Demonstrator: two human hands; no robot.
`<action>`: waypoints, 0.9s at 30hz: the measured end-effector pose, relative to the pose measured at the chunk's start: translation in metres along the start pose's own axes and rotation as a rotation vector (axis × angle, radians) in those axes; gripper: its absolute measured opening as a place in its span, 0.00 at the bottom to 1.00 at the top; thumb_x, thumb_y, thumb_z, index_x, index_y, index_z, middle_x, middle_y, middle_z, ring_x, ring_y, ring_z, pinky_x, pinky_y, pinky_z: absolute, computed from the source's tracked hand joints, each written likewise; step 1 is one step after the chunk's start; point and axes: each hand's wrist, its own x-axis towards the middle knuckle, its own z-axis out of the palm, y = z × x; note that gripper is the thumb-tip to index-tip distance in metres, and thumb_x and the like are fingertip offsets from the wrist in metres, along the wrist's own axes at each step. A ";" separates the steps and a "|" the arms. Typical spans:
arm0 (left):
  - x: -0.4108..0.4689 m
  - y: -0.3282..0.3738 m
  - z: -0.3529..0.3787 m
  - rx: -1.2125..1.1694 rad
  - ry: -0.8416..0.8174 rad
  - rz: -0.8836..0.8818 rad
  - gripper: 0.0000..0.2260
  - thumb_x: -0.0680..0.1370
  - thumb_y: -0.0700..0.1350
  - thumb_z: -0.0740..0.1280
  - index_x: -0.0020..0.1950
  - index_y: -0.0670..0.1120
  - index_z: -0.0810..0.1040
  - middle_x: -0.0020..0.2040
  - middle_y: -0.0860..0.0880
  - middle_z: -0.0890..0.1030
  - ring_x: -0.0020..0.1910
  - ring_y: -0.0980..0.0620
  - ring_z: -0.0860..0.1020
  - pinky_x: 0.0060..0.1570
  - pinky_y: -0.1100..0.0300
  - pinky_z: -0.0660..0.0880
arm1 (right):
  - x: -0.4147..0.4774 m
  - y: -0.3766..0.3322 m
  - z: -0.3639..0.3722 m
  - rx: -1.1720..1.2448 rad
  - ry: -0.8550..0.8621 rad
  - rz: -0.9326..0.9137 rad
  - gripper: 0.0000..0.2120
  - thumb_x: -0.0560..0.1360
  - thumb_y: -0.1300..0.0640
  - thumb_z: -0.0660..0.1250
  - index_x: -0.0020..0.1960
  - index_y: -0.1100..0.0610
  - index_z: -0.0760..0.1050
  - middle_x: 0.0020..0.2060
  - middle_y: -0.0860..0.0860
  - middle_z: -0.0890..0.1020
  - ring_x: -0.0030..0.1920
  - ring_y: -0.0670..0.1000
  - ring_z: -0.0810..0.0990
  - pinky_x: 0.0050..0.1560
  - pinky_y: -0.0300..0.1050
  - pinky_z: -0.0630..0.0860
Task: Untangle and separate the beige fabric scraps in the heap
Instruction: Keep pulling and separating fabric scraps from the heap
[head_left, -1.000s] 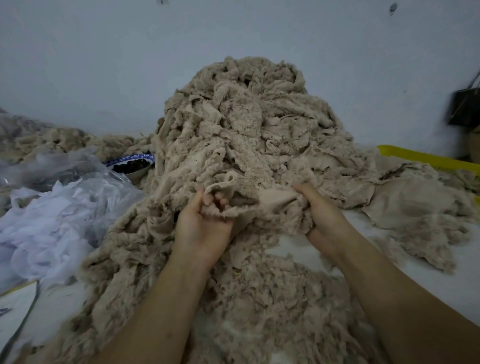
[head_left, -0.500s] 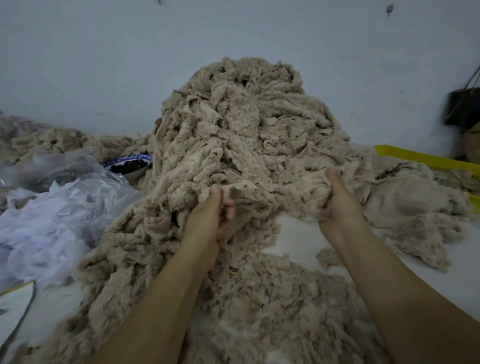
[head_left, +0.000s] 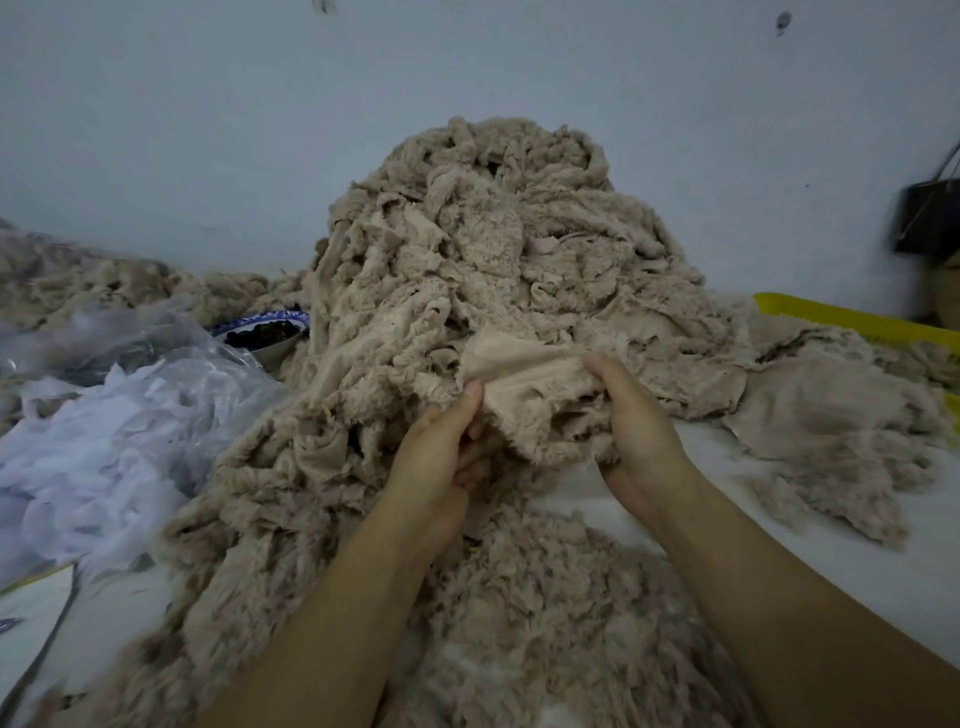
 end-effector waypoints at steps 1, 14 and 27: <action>0.000 0.000 0.000 -0.043 0.007 -0.001 0.14 0.82 0.48 0.63 0.38 0.45 0.71 0.27 0.54 0.67 0.21 0.59 0.60 0.21 0.66 0.55 | 0.000 0.000 0.000 0.003 0.002 -0.002 0.11 0.79 0.48 0.66 0.44 0.48 0.86 0.44 0.51 0.87 0.45 0.53 0.86 0.39 0.46 0.81; -0.004 0.003 0.008 -0.135 -0.034 -0.023 0.12 0.84 0.44 0.59 0.59 0.45 0.82 0.56 0.44 0.85 0.55 0.46 0.84 0.53 0.51 0.81 | -0.008 0.004 0.008 -0.387 0.055 -0.122 0.16 0.82 0.48 0.62 0.58 0.61 0.74 0.56 0.60 0.77 0.56 0.60 0.79 0.64 0.70 0.66; -0.011 -0.001 0.024 -0.120 -0.210 -0.056 0.17 0.86 0.47 0.55 0.60 0.40 0.80 0.56 0.40 0.85 0.55 0.44 0.84 0.53 0.50 0.82 | 0.008 0.016 0.010 -0.422 0.341 -0.171 0.15 0.83 0.53 0.57 0.37 0.53 0.62 0.27 0.48 0.64 0.28 0.47 0.60 0.33 0.45 0.57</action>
